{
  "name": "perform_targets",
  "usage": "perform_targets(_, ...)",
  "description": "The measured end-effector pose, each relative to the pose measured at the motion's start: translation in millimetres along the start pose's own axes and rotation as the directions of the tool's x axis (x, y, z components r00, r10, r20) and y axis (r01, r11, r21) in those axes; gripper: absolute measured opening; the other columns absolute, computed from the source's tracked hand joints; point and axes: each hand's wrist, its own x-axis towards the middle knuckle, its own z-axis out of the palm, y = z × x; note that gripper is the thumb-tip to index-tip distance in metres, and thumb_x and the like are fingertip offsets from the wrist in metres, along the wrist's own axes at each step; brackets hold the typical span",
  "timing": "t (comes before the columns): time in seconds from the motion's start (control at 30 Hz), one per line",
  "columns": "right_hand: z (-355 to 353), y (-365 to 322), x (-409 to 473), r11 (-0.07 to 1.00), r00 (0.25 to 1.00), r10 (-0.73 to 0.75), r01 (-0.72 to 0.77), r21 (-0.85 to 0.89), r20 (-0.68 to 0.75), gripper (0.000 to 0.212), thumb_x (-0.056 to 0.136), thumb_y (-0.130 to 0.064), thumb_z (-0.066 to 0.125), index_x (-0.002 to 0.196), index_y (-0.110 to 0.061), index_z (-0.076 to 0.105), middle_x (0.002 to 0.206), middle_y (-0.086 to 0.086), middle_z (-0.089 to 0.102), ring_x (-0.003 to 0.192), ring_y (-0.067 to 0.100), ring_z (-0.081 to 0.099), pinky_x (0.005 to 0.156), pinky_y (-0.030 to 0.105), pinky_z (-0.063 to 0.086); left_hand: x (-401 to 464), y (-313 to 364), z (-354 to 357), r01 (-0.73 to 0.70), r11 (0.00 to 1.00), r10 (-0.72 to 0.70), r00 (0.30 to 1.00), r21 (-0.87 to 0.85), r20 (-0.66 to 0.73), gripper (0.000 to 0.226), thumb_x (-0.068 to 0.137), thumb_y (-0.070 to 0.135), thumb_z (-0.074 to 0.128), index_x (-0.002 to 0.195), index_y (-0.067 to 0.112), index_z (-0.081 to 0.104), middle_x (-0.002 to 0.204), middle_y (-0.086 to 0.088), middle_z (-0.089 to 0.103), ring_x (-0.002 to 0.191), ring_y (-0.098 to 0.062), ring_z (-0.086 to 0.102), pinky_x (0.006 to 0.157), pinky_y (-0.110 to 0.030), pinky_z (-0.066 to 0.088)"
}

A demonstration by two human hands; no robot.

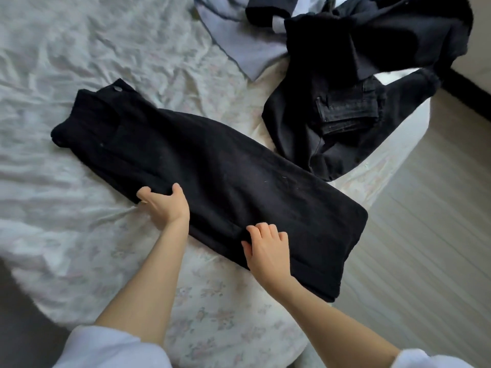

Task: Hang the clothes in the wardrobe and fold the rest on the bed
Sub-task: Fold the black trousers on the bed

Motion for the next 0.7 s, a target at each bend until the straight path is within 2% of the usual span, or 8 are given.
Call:
perform_targets(0.1, 8, -9, 15, 0.991, 0.993, 0.068, -0.056, -0.122, 0.096, 0.016, 0.094, -0.029, 0.045, 0.103, -0.017, 0.050, 0.098, -0.001, 0.051, 0.089, 0.019, 0.042, 0.074, 0.032, 0.026, 10, 2, -1, -0.080, 0.995, 0.082, 0.996, 0.060, -0.038, 0.052, 0.086, 0.024, 0.063, 0.126, 0.013, 0.033, 0.135, -0.010, 0.034, 0.099, -0.037, 0.053, 0.076, -0.042, 0.045)
perform_targets(0.17, 8, -10, 21, 0.981, 0.987, 0.110, -0.088, -0.174, 0.120, 0.003, 0.091, -0.019, 0.046, 0.092, -0.016, 0.045, 0.093, -0.001, 0.050, 0.081, 0.017, 0.035, 0.071, 0.032, 0.022, 12, -2, -5, -0.289, 0.933, 0.295, 0.956, 0.214, 0.006, 0.047, 0.084, 0.019, 0.064, 0.124, 0.012, 0.040, 0.134, -0.011, 0.032, 0.105, -0.034, 0.048, 0.072, -0.041, 0.043)
perform_targets(0.23, 5, -14, 27, 0.975, 0.982, 0.129, -0.100, -0.197, 0.140, 0.008, 0.089, -0.014, 0.044, 0.084, -0.016, 0.039, 0.086, -0.001, 0.048, 0.077, 0.018, 0.033, 0.069, 0.032, 0.020, 17, -13, -12, -0.555, 0.739, 0.534, 0.828, 0.382, 0.169, 0.034, 0.084, 0.016, 0.062, 0.117, 0.011, 0.055, 0.134, -0.011, 0.037, 0.116, -0.035, 0.037, 0.084, -0.048, 0.043)
perform_targets(0.3, 0, -13, 29, 0.973, 0.987, 0.105, -0.075, -0.220, 0.124, 0.011, 0.084, -0.013, 0.049, 0.078, -0.016, 0.041, 0.077, -0.002, 0.045, 0.072, 0.019, 0.034, 0.067, 0.033, 0.022, 20, -27, -17, -0.750, 0.475, 0.693, 0.641, 0.460, 0.330, 0.027, 0.081, 0.013, 0.063, 0.107, 0.013, 0.065, 0.131, -0.007, 0.049, 0.122, -0.037, 0.034, 0.101, -0.053, 0.030)
perform_targets(0.4, -9, -16, 19, 0.964, 1.000, 0.012, -0.015, -0.264, -0.011, 0.021, 0.062, -0.007, 0.068, 0.060, -0.016, 0.050, 0.058, -0.003, 0.045, 0.056, 0.018, 0.040, 0.056, 0.032, 0.030, 31, -43, -27, -0.876, 0.112, 0.817, 0.350, 0.470, 0.458, 0.032, 0.073, 0.015, 0.070, 0.105, 0.016, 0.070, 0.124, -0.003, 0.059, 0.124, -0.038, 0.037, 0.108, -0.063, 0.012)
perform_targets(0.5, -9, -12, 4, 0.976, 0.993, -0.060, 0.037, -0.217, -0.104, 0.019, 0.066, -0.005, 0.069, 0.062, -0.017, 0.054, 0.060, -0.003, 0.045, 0.056, 0.019, 0.043, 0.056, 0.034, 0.036, 40, -52, -28, -0.881, -0.243, 0.817, 0.041, 0.407, 0.575, 0.048, 0.065, 0.011, 0.077, 0.112, 0.020, 0.068, 0.120, 0.000, 0.063, 0.127, -0.033, 0.037, 0.110, -0.063, 0.007)
perform_targets(0.57, -10, -10, 1, 0.981, 0.989, -0.081, 0.056, -0.183, -0.128, 0.019, 0.069, -0.005, 0.070, 0.064, -0.017, 0.056, 0.061, -0.003, 0.046, 0.056, 0.019, 0.044, 0.057, 0.034, 0.038, 42, -47, -26, -0.867, -0.323, 0.775, -0.011, 0.380, 0.632, 0.049, 0.059, 0.006, 0.082, 0.105, 0.020, 0.070, 0.109, 0.001, 0.067, 0.123, -0.031, 0.043, 0.110, -0.061, 0.012)
perform_targets(0.7, -11, -5, 0, 0.981, 0.980, -0.125, 0.098, -0.168, -0.154, 0.022, 0.067, -0.003, 0.072, 0.065, -0.018, 0.055, 0.060, -0.005, 0.046, 0.055, 0.018, 0.043, 0.058, 0.033, 0.037, 42, -26, -23, -0.885, -0.349, 0.770, -0.084, 0.308, 0.632, 0.031, 0.057, 0.005, 0.083, 0.080, 0.018, 0.067, 0.083, 0.002, 0.064, 0.102, -0.026, 0.061, 0.103, -0.054, 0.034)
